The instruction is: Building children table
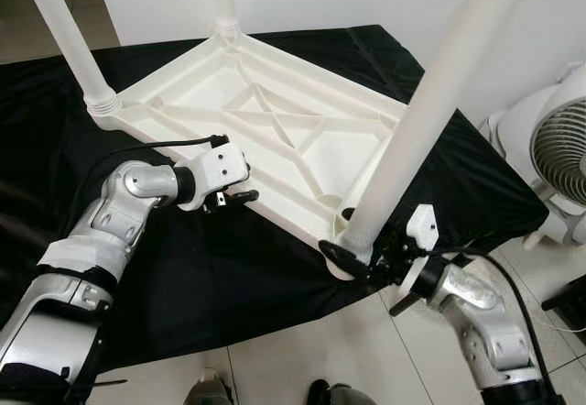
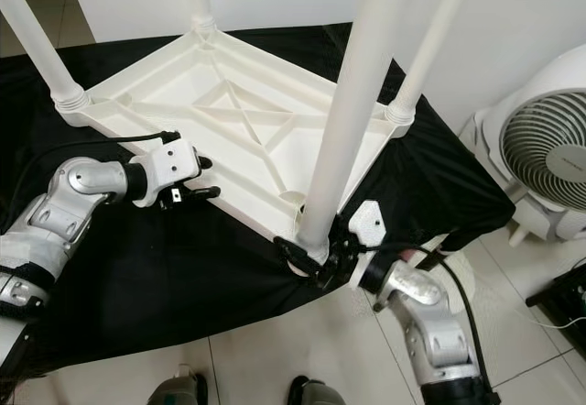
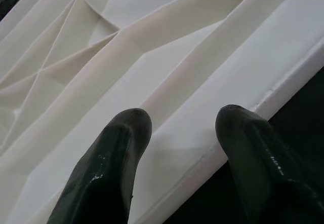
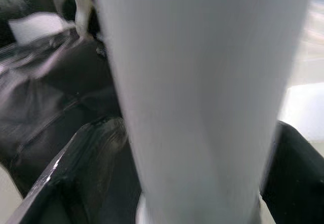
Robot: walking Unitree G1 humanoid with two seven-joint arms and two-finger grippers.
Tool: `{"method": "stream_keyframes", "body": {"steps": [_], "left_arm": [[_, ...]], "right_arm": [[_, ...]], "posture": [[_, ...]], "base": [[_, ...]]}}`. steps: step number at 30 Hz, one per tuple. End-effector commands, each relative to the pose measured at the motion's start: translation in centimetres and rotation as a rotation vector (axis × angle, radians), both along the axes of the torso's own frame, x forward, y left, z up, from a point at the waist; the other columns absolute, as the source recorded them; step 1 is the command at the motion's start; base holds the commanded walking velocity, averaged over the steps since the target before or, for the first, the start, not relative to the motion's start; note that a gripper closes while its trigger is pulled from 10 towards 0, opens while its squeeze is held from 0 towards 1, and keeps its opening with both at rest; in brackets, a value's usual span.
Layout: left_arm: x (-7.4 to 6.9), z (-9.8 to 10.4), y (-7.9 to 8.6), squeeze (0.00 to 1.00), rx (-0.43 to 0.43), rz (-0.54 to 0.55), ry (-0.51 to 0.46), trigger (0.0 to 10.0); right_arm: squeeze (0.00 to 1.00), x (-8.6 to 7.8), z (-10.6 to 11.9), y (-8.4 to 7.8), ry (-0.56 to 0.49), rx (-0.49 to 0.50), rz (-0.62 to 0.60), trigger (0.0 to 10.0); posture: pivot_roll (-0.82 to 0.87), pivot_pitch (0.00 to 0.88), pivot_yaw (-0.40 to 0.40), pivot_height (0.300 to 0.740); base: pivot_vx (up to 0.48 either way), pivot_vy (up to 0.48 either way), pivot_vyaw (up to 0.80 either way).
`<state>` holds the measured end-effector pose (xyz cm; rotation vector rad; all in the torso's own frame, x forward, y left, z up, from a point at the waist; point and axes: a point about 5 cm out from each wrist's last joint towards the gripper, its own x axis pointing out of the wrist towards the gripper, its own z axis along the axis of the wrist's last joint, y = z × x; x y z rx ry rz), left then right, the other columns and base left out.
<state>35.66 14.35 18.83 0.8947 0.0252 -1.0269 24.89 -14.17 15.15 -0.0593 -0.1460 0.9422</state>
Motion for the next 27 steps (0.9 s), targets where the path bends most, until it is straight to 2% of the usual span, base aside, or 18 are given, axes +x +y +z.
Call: {"method": "stream_keyframes", "body": {"steps": [1, 3, 7, 10, 12, 15, 20, 27], "left_arm": [[-0.5, -2.6, 0.2, 0.00, 0.094, -0.024, 0.109, 10.0], [-0.6, -3.0, 0.6, 0.00, 0.123, -0.061, 0.146, 10.0], [-0.5, -2.7, 0.9, 0.00, 0.110, -0.064, 0.155, 10.0], [-0.2, -1.8, 1.2, 0.00, 0.057, -0.061, 0.152, 10.0], [-0.2, -1.8, 1.2, 0.00, 0.057, -0.061, 0.152, 10.0], [0.0, -0.2, 1.5, 0.00, -0.073, -0.072, 0.182, 10.0], [-0.3, 0.1, 1.8, 0.00, -0.115, -0.105, 0.194, 10.0], [-1.3, 0.6, 2.5, 0.00, -0.173, -0.181, 0.270, 10.0]], "right_arm": [[0.00, -0.3, 0.2, 0.3, -0.019, 0.004, 0.005, 10.0], [0.00, -0.7, 0.1, 0.9, -0.027, 0.005, 0.013, 10.0], [0.00, -0.8, 0.0, 1.0, -0.028, 0.004, 0.013, 10.0], [0.00, -0.8, -0.3, 0.9, -0.021, 0.012, -0.004, 10.0], [0.00, -0.8, -0.3, 0.9, -0.021, 0.012, -0.004, 10.0], [0.00, -0.9, -0.3, 1.1, -0.034, 0.064, -0.044, 10.0], [0.00, -1.0, -0.2, 1.2, -0.056, 0.092, -0.086, 10.0], [0.00, -1.9, -0.9, 1.2, -0.072, 0.085, -0.128, 10.0]], "posture": [[0.06, 0.161, 0.009, 0.740], [0.05, 0.165, 0.017, 0.740], [0.05, 0.165, 0.017, 0.740], [0.06, 0.170, 0.021, 0.740], [0.06, 0.170, 0.021, 0.740], [0.06, 0.173, 0.016, 0.740], [0.07, 0.174, 0.014, 0.740], [0.05, 0.180, 0.010, 0.740]], "base": [[0.000, 0.000, 0.00], [0.000, 0.000, 0.00], [0.000, 0.000, 0.00], [0.000, 0.000, 0.00], [0.000, 0.000, 0.00], [0.000, 0.000, 0.00], [0.000, 0.000, 0.00], [0.000, 0.000, 0.00]]}}
